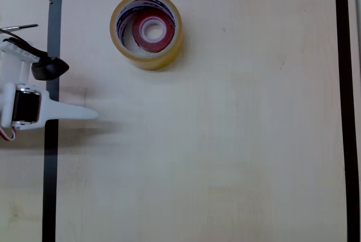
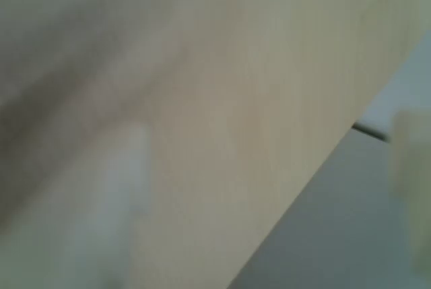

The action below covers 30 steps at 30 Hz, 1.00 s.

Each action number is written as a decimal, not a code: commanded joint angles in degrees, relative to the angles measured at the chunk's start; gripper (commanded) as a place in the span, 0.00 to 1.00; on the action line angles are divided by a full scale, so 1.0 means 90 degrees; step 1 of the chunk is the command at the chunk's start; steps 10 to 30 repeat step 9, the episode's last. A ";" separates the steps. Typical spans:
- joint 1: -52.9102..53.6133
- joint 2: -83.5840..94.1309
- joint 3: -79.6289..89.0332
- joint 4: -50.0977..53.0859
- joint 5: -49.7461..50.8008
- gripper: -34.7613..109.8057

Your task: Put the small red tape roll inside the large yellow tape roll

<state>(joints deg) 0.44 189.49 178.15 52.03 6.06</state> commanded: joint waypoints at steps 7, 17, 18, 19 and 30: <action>-0.0117 0.0166 -0.0068 0.0088 0.0127 0.36; -0.0117 0.0166 -0.0068 0.0088 0.0127 0.35; -0.0117 0.0166 -0.0068 0.0088 0.0127 0.35; -0.0117 0.0166 -0.0068 0.0088 0.0127 0.35; -0.0117 0.0166 -0.0068 0.0088 0.0127 0.35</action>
